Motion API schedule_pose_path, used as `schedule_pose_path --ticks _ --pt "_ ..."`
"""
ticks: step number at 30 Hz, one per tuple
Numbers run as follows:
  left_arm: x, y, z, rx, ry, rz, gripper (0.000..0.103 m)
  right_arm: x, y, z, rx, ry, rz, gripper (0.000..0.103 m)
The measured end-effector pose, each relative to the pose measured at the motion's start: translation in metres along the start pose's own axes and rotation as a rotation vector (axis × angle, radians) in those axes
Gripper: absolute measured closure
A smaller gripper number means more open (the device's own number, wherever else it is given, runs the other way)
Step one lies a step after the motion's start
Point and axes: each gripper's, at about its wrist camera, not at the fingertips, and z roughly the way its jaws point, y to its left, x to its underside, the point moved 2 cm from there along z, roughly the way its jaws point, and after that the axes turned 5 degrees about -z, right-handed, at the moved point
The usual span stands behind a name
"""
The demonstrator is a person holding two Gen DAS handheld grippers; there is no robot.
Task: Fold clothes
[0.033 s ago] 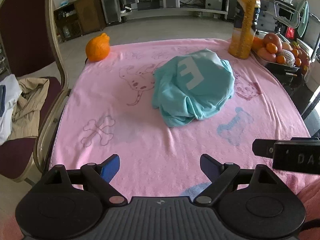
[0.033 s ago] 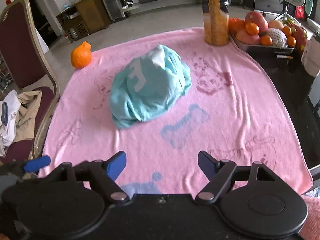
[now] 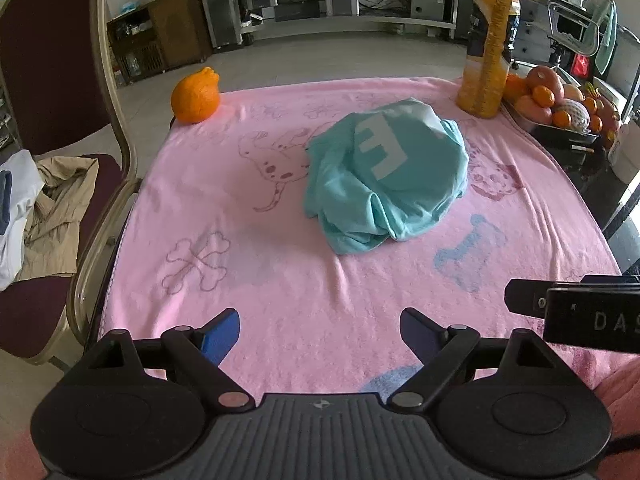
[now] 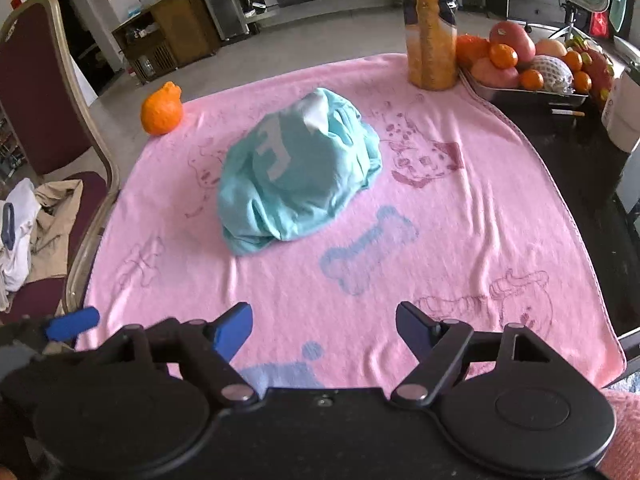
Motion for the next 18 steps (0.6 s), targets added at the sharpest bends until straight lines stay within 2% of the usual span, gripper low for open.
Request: schedule_pose_path --ticks 6,18 --pt "0.003 0.002 -0.001 0.027 -0.008 -0.033 0.015 0.001 0.002 -0.006 0.024 -0.003 -0.033 0.018" --pt "0.006 0.0 -0.006 0.027 -0.008 -0.043 0.014 0.007 0.008 -0.013 0.052 -0.018 -0.057 0.015"
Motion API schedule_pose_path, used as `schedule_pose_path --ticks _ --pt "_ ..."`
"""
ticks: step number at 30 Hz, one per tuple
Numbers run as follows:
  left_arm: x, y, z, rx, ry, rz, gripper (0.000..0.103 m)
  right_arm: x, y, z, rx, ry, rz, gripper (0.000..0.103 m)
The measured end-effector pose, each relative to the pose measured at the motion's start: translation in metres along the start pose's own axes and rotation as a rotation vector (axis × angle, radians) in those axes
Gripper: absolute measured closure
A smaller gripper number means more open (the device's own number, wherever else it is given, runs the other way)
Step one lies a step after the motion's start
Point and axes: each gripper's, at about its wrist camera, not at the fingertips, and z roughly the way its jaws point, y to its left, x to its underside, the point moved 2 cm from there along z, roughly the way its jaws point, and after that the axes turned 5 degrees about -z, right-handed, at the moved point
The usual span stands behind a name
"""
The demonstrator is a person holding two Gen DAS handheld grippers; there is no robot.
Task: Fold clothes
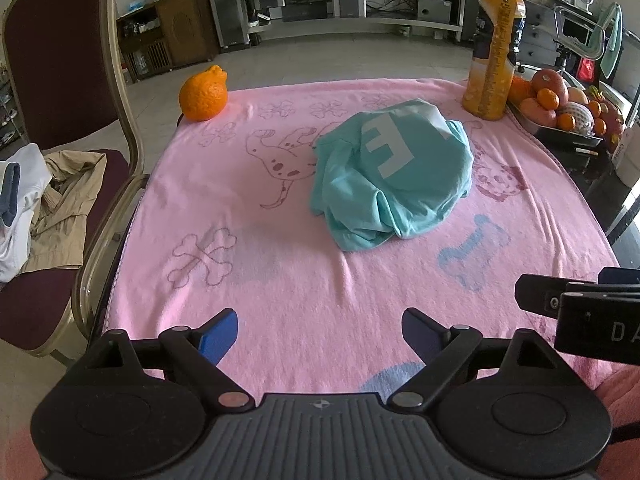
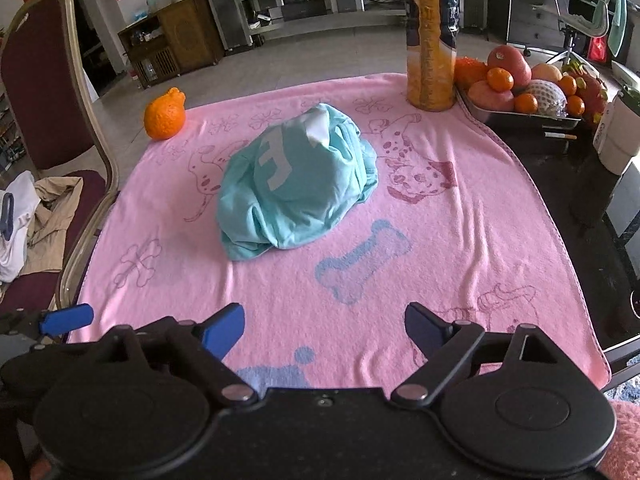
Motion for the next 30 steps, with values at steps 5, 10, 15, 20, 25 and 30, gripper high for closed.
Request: schedule_pose_path --ticks 5,10,15,20,25,30 --pt "0.001 0.0 -0.003 -0.001 -0.006 0.0 0.014 0.0 0.0 -0.004 0.002 -0.007 -0.003 0.014" --pt "0.002 0.0 -0.006 -0.001 -0.01 -0.004 0.014 0.001 0.0 -0.007 -0.004 -0.011 0.005 0.014" --pt "0.002 0.002 -0.008 0.0 -0.013 -0.008 0.014 0.001 0.002 -0.011 -0.004 -0.016 0.001 0.014" --pt "0.003 0.003 -0.009 0.002 -0.015 -0.01 0.014 0.0 0.002 -0.011 -0.004 -0.016 0.002 0.013" --pt "0.003 0.004 -0.009 0.003 -0.013 -0.012 0.014 0.001 0.003 -0.011 0.003 -0.017 -0.003 0.012" --pt "0.003 0.004 -0.008 0.003 -0.009 -0.014 0.014 0.0 0.004 -0.011 0.005 -0.015 -0.004 0.012"
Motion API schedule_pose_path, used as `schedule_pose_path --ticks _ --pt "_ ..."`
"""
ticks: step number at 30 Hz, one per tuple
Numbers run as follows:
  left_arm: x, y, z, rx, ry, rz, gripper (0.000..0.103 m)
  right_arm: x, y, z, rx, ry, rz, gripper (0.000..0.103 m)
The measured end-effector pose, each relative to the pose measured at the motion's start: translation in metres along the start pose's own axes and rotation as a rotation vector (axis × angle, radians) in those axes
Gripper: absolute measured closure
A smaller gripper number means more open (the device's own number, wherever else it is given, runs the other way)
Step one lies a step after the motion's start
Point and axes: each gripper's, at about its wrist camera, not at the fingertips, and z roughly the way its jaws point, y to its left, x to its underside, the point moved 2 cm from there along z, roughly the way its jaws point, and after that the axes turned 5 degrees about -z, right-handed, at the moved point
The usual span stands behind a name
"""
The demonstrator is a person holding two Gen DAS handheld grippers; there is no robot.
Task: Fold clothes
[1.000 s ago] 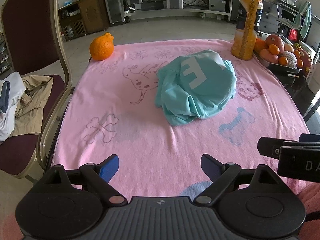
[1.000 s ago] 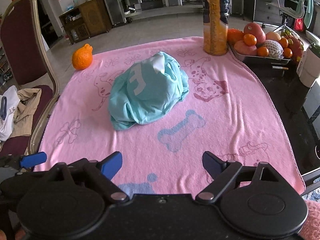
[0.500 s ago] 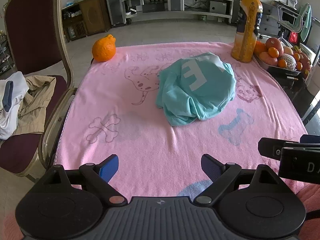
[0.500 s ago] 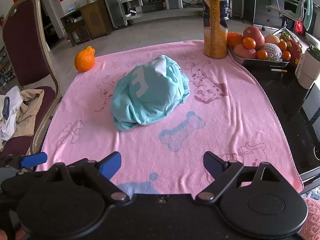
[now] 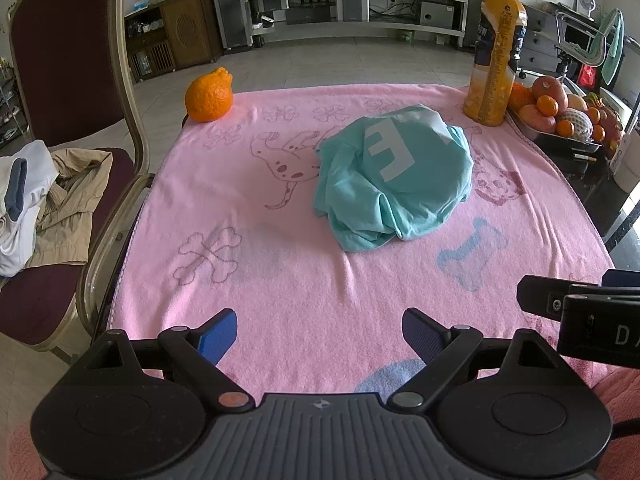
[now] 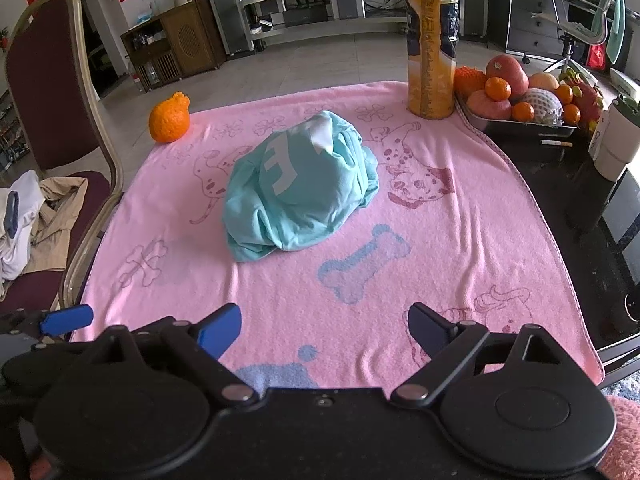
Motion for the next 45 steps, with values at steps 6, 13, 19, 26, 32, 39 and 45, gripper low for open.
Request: schedule_pose_path --ticks 6,13,19,26,32,39,45 --pt "0.0 0.001 0.001 0.0 0.003 0.001 0.014 0.0 0.0 0.001 0.002 0.002 -0.001 0.012" --pt "0.001 0.001 0.002 0.001 0.007 -0.001 0.014 0.001 0.0 0.001 0.003 0.004 0.001 0.012" --pt "-0.003 0.01 0.003 -0.001 0.005 -0.018 0.013 -0.003 0.0 0.002 -0.001 0.004 -0.01 0.011" --pt "-0.018 0.048 0.011 -0.07 -0.008 -0.067 0.015 -0.034 -0.018 -0.004 0.003 -0.06 0.028 0.01" --pt "-0.039 0.073 0.027 -0.07 0.012 -0.095 0.023 -0.069 -0.003 0.018 -0.07 -0.048 -0.02 0.01" --pt "-0.043 0.088 0.057 0.014 0.029 -0.16 0.028 -0.094 0.041 0.077 -0.126 0.048 -0.104 0.01" --pt "-0.037 0.101 0.067 -0.005 0.04 -0.185 0.027 -0.099 0.062 0.126 -0.112 0.105 -0.157 0.042"
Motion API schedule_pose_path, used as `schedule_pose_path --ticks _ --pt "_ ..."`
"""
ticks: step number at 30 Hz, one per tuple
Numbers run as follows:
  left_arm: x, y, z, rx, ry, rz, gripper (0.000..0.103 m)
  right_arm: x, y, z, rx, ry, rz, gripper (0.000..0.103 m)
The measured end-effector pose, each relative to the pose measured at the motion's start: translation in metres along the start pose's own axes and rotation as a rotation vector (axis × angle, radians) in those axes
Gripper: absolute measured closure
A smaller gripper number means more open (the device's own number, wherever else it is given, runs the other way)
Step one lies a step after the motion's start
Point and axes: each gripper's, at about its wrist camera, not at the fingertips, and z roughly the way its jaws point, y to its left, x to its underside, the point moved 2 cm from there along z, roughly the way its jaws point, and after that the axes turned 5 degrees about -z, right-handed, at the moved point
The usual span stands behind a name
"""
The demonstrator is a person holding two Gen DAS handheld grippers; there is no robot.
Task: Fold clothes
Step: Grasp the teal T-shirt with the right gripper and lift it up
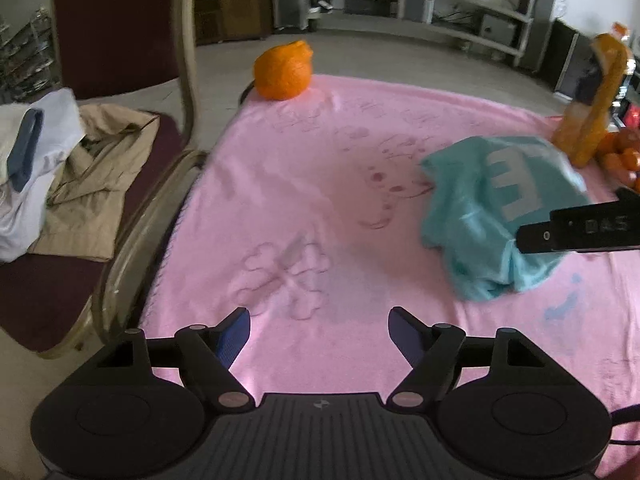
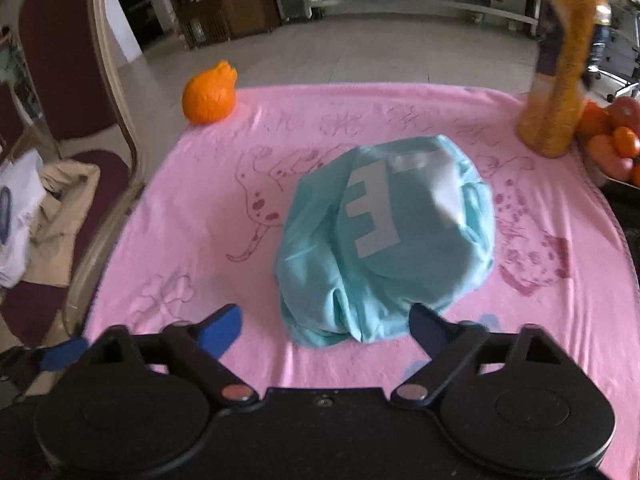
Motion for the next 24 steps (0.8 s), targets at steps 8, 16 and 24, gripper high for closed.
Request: schedule_pose_path --ticks 8,16,24 --pt "-0.001 0.02 0.009 -0.028 0.031 -0.051 0.027 -0.017 0.016 0.064 0.023 0.076 -0.076 0.031" --pt "-0.002 0.035 0.013 -0.023 0.031 -0.093 0.027 -0.05 0.033 0.06 0.079 0.089 -0.074 0.101" --pt "-0.008 0.049 0.007 0.025 -0.035 -0.171 0.027 -0.147 0.019 -0.174 -0.094 -0.53 0.019 0.101"
